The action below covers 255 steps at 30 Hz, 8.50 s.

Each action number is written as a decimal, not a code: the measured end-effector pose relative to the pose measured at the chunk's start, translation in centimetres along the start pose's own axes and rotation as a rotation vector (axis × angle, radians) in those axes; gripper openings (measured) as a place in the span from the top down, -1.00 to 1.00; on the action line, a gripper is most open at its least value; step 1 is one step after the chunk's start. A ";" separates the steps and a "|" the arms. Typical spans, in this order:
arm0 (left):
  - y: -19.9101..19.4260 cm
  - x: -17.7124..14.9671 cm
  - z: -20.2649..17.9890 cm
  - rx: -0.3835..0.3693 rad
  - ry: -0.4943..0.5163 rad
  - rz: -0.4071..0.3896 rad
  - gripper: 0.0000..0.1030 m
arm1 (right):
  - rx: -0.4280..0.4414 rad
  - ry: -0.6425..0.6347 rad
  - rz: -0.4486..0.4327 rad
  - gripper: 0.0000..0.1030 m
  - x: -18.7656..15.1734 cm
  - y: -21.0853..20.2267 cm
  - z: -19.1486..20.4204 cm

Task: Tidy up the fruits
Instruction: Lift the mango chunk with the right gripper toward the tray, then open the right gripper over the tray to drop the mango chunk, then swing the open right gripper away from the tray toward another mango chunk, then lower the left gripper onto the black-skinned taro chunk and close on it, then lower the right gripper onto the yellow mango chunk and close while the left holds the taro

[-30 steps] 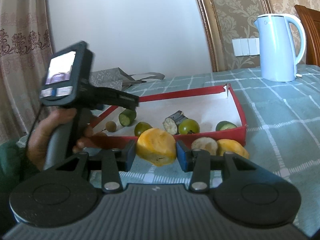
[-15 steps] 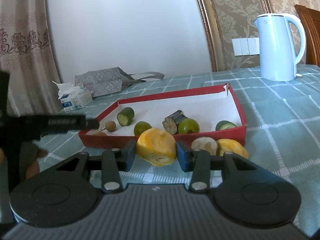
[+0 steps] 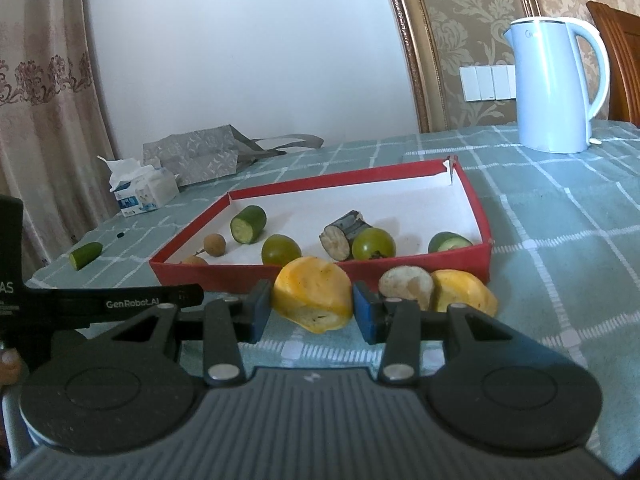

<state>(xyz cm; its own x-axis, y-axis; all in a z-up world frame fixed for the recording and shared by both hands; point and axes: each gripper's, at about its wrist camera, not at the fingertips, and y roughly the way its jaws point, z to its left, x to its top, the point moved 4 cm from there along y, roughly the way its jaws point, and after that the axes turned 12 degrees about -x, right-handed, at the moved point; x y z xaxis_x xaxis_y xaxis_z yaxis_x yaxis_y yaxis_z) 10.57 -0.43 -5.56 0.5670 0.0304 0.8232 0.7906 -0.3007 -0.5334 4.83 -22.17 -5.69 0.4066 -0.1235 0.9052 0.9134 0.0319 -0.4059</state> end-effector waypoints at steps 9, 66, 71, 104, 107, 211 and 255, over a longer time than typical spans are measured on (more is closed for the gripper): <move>0.1 0.0 -0.2 0.003 0.013 0.009 -0.70 | -0.016 -0.011 -0.018 0.20 1.8 0.1 -0.1; 0.5 -0.2 -0.1 0.000 0.023 0.028 -0.83 | -0.175 0.146 -0.104 -1.00 5.2 -2.9 -7.3; 0.6 -0.3 -0.3 0.009 0.037 0.038 -0.84 | -0.271 0.155 -0.043 -1.00 3.2 -3.2 -11.2; 0.9 0.0 -13.8 -0.161 0.261 0.041 -0.85 | -0.313 0.452 -0.011 -1.00 0.3 -1.1 -17.2; 1.6 0.0 -15.1 -0.138 0.287 0.013 -0.87 | -0.311 0.428 -0.016 -1.00 0.3 -1.2 -17.0; 0.4 -0.2 -1.6 -0.069 0.021 -0.003 0.37 | -0.351 -0.175 0.169 -0.79 1.2 4.4 -5.5; 0.4 -0.3 -1.5 -0.076 0.013 -0.006 0.37 | -0.131 0.019 0.136 0.45 0.5 2.2 -4.2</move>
<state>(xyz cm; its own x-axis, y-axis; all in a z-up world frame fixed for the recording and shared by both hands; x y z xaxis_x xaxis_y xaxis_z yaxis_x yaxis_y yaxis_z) 10.36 -2.00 -5.76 0.5590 0.0199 0.8290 0.7738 -0.3719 -0.5128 6.99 -26.31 -6.64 0.5245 -0.1456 0.8389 0.8390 -0.0792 -0.5384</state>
